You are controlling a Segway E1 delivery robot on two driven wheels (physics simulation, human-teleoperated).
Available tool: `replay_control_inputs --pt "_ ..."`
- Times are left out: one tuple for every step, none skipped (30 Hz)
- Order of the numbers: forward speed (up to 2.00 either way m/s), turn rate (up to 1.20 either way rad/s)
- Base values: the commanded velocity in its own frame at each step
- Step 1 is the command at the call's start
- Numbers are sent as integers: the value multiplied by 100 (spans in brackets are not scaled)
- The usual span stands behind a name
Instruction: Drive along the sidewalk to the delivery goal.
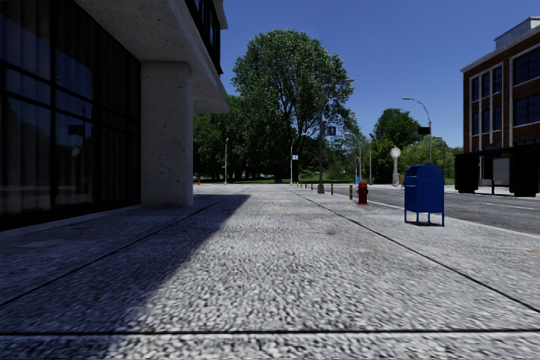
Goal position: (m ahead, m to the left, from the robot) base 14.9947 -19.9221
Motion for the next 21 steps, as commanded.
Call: replay_control_inputs --pt "200 0" --pt "200 0" --pt "200 0" --pt "200 0" --pt "200 0" --pt "200 0" --pt "200 0" --pt "200 0" --pt "200 0" --pt "200 0" --pt "200 0" --pt "200 0" --pt "200 0" --pt "200 0" --pt "200 0" --pt "200 0" --pt "200 0" --pt "200 0" --pt "200 0" --pt "200 0" --pt "200 0"
